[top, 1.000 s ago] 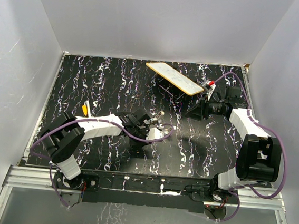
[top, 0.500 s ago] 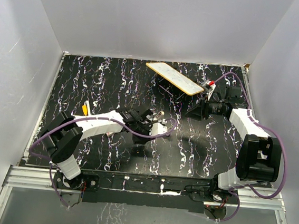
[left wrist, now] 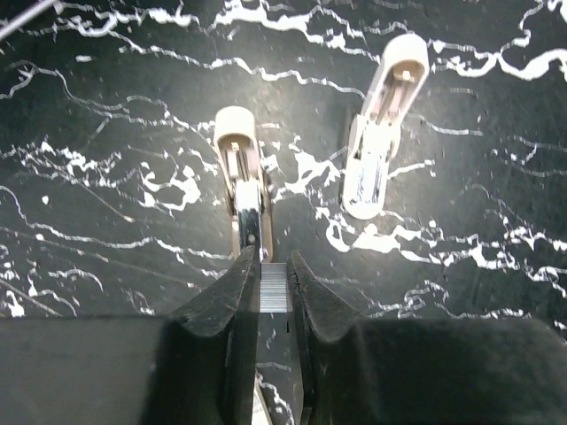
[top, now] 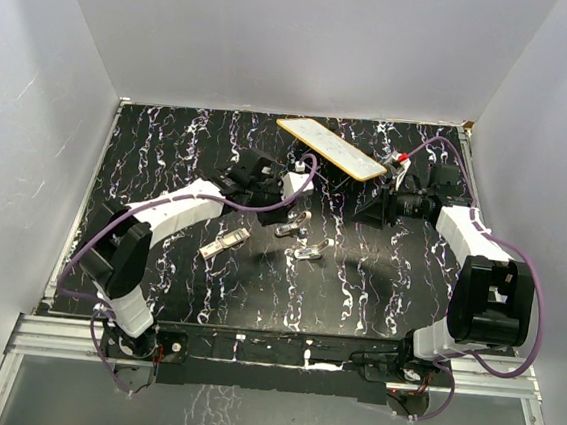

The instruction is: Load the staples into the stapler

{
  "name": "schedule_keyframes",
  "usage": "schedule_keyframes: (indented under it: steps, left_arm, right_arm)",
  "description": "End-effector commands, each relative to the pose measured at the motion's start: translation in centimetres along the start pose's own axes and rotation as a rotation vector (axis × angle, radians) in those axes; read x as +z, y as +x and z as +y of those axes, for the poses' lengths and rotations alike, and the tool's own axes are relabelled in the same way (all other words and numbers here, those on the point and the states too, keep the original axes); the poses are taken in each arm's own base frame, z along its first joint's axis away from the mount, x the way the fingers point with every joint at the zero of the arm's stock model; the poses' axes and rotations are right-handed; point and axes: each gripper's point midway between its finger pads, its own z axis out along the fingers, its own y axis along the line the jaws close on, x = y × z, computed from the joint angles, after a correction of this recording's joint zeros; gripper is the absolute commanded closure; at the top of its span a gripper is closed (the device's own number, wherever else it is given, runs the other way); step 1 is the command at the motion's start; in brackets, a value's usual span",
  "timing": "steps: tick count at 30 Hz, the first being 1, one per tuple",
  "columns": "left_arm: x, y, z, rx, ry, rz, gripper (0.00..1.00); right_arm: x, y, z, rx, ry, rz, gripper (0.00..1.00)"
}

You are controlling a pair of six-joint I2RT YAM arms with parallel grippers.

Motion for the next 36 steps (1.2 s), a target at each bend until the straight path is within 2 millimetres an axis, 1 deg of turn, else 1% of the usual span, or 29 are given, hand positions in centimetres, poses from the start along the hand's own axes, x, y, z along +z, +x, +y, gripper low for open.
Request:
schedule_keyframes:
  steps: [1, 4, 8, 16, 18, 23, 36]
  left_arm:
    - [1.0, -3.4, 0.8, -0.005, 0.025, -0.131, 0.96]
    - [1.9, -3.4, 1.5, -0.013, 0.017, -0.145, 0.96]
    - [2.9, -2.9, 2.1, -0.030, 0.018, -0.146, 0.96]
    - [3.8, -1.6, 2.2, -0.022, 0.015, -0.137, 0.96]
    - [3.8, -1.4, 2.6, -0.032, 0.001, -0.136, 0.96]
    - [4.1, -0.8, 2.8, -0.040, -0.006, -0.131, 0.96]
    - [4.3, 0.4, 2.3, -0.070, 0.000, -0.141, 0.96]
  right_arm:
    - [-0.4, -1.3, 0.3, -0.074, -0.001, -0.036, 0.60]
    - [-0.5, -1.3, 0.1, -0.070, 0.004, -0.035, 0.60]
    - [-0.4, -1.2, 0.0, -0.065, 0.003, -0.032, 0.60]
    - [-0.5, -1.1, -0.2, -0.061, 0.010, -0.031, 0.60]
    - [-0.5, -1.1, -0.2, -0.062, 0.011, -0.031, 0.60]
    - [-0.5, -1.1, -0.3, -0.064, 0.012, -0.032, 0.60]
    - [-0.6, -1.1, -0.3, -0.065, 0.012, -0.033, 0.60]
